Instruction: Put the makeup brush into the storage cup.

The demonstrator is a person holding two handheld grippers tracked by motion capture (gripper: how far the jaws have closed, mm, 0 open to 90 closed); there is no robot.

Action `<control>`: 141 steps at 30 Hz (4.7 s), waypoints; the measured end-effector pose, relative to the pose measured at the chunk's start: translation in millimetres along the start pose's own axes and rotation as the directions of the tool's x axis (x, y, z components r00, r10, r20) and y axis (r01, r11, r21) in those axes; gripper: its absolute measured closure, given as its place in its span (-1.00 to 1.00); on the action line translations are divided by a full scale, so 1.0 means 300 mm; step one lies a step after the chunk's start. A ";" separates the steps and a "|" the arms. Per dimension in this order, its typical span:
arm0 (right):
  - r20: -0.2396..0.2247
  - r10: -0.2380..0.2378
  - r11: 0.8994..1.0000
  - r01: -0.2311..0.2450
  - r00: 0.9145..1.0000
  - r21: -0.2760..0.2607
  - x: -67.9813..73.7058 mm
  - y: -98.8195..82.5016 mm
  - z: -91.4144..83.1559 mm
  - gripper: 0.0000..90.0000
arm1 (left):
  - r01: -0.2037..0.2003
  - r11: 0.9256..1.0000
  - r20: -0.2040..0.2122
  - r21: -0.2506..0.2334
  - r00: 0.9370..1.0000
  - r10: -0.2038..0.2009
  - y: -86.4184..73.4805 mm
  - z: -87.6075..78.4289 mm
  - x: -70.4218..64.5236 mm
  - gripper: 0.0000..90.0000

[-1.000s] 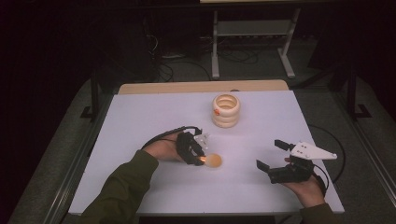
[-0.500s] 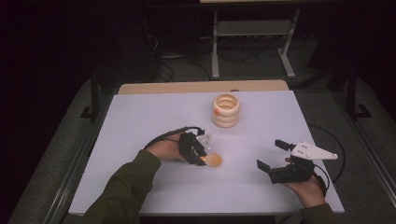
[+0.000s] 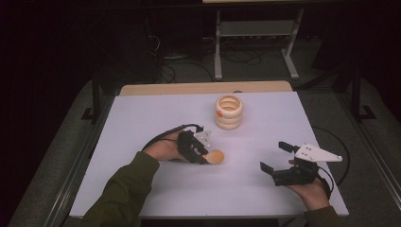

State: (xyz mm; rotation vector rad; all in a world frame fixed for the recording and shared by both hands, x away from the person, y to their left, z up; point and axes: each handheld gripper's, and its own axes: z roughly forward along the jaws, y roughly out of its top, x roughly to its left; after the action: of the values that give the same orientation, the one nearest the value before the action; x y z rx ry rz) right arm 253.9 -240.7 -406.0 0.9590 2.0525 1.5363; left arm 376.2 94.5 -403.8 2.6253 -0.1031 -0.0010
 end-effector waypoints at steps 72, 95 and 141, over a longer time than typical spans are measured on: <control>-0.110 -0.009 0.998 0.003 0.994 -0.057 0.034 0.101 0.086 -1.00 | 0.246 0.649 -0.072 -0.719 0.904 -0.422 -0.155 -0.287 -0.152 0.39; -0.183 -0.018 0.996 0.003 0.983 -0.086 0.076 0.178 0.198 -1.00 | 0.215 0.607 -0.081 -0.765 0.903 -0.422 -0.149 -0.294 -0.157 0.39; -0.335 0.006 1.000 -0.013 0.942 -0.018 0.227 0.205 0.430 -0.56 | 0.207 0.580 -0.064 -0.788 0.909 -0.411 -0.100 -0.250 -0.179 0.39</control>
State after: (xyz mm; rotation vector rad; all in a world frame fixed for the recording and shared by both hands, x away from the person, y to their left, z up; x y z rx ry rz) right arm 311.6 -95.0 -382.7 0.7400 2.2540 1.8266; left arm 326.3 161.4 -354.3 1.7126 0.3811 0.1265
